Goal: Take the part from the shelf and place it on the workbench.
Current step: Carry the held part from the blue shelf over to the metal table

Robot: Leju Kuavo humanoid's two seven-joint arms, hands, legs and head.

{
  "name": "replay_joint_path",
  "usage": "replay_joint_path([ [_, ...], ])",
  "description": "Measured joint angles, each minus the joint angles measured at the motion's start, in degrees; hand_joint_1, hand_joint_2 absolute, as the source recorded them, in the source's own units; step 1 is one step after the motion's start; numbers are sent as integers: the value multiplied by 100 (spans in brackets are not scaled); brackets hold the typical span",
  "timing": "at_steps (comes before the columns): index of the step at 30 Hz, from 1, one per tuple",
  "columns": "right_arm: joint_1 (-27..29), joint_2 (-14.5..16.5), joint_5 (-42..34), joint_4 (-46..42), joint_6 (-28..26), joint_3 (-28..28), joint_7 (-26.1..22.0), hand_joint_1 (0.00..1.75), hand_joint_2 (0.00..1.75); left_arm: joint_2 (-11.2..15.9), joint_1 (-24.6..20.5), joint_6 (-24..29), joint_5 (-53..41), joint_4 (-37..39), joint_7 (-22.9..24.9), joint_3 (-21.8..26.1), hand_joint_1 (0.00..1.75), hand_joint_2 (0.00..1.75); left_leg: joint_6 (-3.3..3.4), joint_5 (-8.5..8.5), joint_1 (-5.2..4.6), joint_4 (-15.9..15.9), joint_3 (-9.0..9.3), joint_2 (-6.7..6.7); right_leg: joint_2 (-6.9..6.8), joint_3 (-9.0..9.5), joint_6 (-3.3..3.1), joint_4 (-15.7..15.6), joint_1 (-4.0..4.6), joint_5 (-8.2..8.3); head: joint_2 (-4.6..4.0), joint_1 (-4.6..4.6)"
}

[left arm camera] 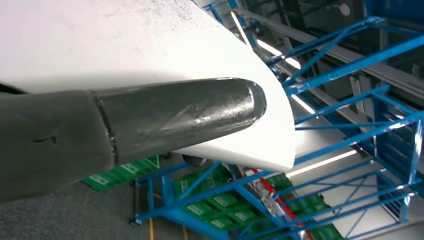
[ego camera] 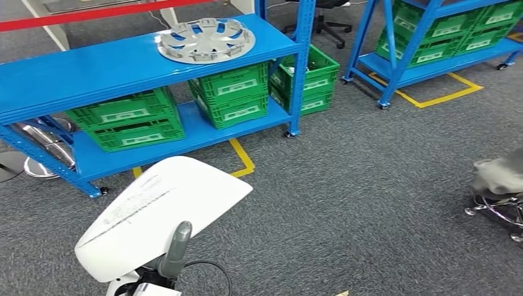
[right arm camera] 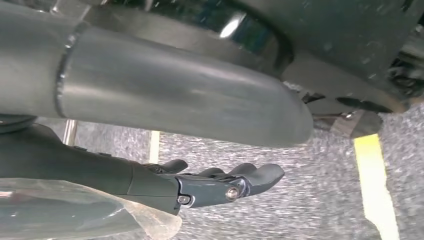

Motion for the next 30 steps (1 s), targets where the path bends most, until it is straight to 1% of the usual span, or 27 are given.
replay_joint_path([
  [1, 8, 1, 3, 0, 1, -3, 1, 0, 0, 2, 1, -5, 1, 1, 0, -1, 175, 0, 8, 122, 3, -107, 67, -15, 78, -5, 7, 6, 0, 9, 0, 1],
  [2, 13, 1, 5, 0, 1, -5, 2, 0, 0, 3, 1, -9, 1, 1, 0, -1, 175, 0, 23, 326, 8, -416, 222, -55, 158, -5, 17, 13, -1, 16, 0, 1],
  [4, 5, 2, 11, 0, 2, -6, 4, 0, 0, 4, 4, -12, 3, 0, -1, -1, 175, 0, 63, 685, 34, -1176, 571, -325, 312, -28, 50, 40, 2, 32, 0, 3],
  [5, -5, 2, 14, 0, 3, -7, 4, 0, 0, 6, 7, -15, 14, 0, -3, -1, 175, 0, 79, 754, 43, -1428, 674, -445, 384, -66, 80, 59, 1, 47, 0, 2],
  [6, -11, 2, 17, 0, 4, -8, 5, 0, 0, 8, 14, -18, 32, -1, -7, -1, 175, 0, 91, 759, 45, -1548, 709, -527, 450, -113, 118, 71, -6, 68, 0, 3],
  [7, -9, 2, 22, 0, 5, -10, 9, 0, 0, 8, 21, -24, 55, -1, -15, -1, 175, 0, 103, 749, 39, -1580, 706, -509, 518, -158, 161, 76, -11, 93, 0, 2],
  [8, 1, 1, 27, 0, 5, -14, 19, 0, 0, 7, 22, -33, 83, -1, -26, -2, 175, 0, 126, 752, 45, -1603, 701, -439, 573, -209, 201, 72, -24, 113, 0, 0],
  [9, 15, -1, 34, 0, 8, -17, 32, 0, 0, 3, 21, -48, 109, -2, -40, -2, 175, 0, 154, 773, 52, -1620, 698, -365, 532, -253, 234, 92, -20, 99, 0, 5],
  [10, 23, -2, 42, 0, 12, -20, 47, 0, 0, -3, 16, -70, 143, -2, -61, -3, 175, 0, 187, 793, 62, -1641, 698, -285, 417, -321, 261, 187, -10, 31, 0, 28],
  [11, 20, -3, 49, 0, 16, -22, 60, 0, 0, -8, 13, -97, 184, -1, -79, -3, 175, 0, 216, 810, 69, -1660, 695, -193, 253, -439, 283, 404, -1, -106, 0, 53],
  [12, 10, -2, 55, 0, 21, -23, 67, 0, 0, -9, 13, -123, 230, -1, -95, -2, 175, 0, 233, 815, 55, -1661, 689, -104, 69, -584, 305, 725, 2, -287, 0, 75],
  [13, -2, -2, 60, 0, 22, -23, 71, 0, 0, -8, 15, -147, 271, 0, -109, -1, 175, 0, 245, 816, 43, -1660, 680, -8, -42, -752, 326, 1105, -5, -468, 0, 95],
  [14, -10, -2, 63, 0, 22, -23, 73, 0, 0, -5, 16, -165, 304, 1, -121, -1, 175, 0, 249, 815, 31, -1659, 675, 90, -96, -891, 345, 1433, -14, -593, 0, 96],
  [15, -9, -2, 67, 0, 22, -24, 77, 0, 0, -3, 16, -181, 329, 1, -137, 0, 175, 0, 251, 814, 24, -1658, 674, 179, -123, -946, 358, 1602, -22, -621, 0, 96],
  [16, -1, -2, 72, 0, 22, -25, 81, 0, 0, -4, 13, -197, 347, 1, -155, 1, 175, 0, 251, 812, 21, -1656, 674, 260, -147, -895, 365, 1561, -26, -551, 0, 97],
  [17, 8, -2, 78, 0, 22, -27, 86, 0, 0, -4, 11, -212, 365, 0, -173, 1, 175, 0, 248, 809, 20, -1655, 678, 331, -193, -734, 363, 1311, -28, -401, 0, 97],
  [18, 11, -2, 86, -1, 22, -28, 90, 0, 0, -5, 9, -225, 383, -1, -187, 1, 175, 0, 240, 803, 16, -1653, 686, 394, -307, -503, 353, 926, -23, -232, 0, 98],
  [20, -19, -2, 108, -2, 25, -30, 91, 0, 0, -7, 8, -271, 441, -2, -209, 1, 175, 0, 199, 781, -23, -1636, 692, 512, -590, -113, 303, 260, 21, -57, 0, 96],
  [21, -36, -2, 123, -2, 32, -30, 96, 0, 0, -8, 3, -302, 484, -3, -225, 1, 175, 0, 173, 774, -44, -1626, 693, 569, -672, -31, 270, 107, 41, -45, 0, 88],
  [22, -46, -2, 138, -2, 40, -30, 102, 0, 0, -10, -5, -337, 523, -3, -244, -1, 175, 0, 149, 770, -60, -1621, 693, 633, -665, -25, 235, 71, 59, -61, 0, 79],
  [23, -44, -2, 152, -2, 50, -30, 113, 0, 0, -14, -21, -366, 559, -4, -263, -2, 175, 0, 126, 766, -61, -1622, 701, 697, -588, -43, 193, 69, 53, -48, 0, 70],
  [24, -32, -2, 162, -2, 59, -31, 125, 0, 0, -17, -42, -388, 580, -4, -279, -4, 175, 0, 96, 739, -52, -1606, 709, 666, -520, -51, 157, 56, 46, -31, 0, 62],
  [26, -23, 0, 170, -2, 66, -33, 144, 0, 0, -22, -70, -413, 599, -3, -296, -5, 175, 0, 37, 527, -21, -1359, 632, 388, -374, -58, 79, 30, 20, 11, 0, 42],
  [27, -29, 2, 171, -2, 67, -34, 148, 0, 0, -20, -72, -418, 601, -3, -299, -5, 175, 0, 16, 341, -5, -1065, 514, 195, -299, -68, 49, 26, 11, 28, 0, 27],
  [28, -38, 4, 172, -2, 72, -35, 150, 0, 0, -17, -69, -420, 600, -2, -302, -5, 175, 0, 8, 140, 3, -686, 352, 79, -215, -82, 29, 27, 12, 38, 0, 19],
  [29, -44, 5, 173, -2, 76, -35, 150, 0, 0, -15, -65, -420, 600, -2, -302, -5, 175, 0, 4, -13, 6, -319, 193, 28, -127, -93, 15, 28, 15, 47, 0, 15],
  [30, -41, 7, 174, -2, 80, -35, 150, 0, 0, -14, -64, -420, 600, -2, -302, -5, 175, 0, 5, -67, 6, -82, 87, 7, -39, -99, 11, 30, 19, 54, 0, 15],
])
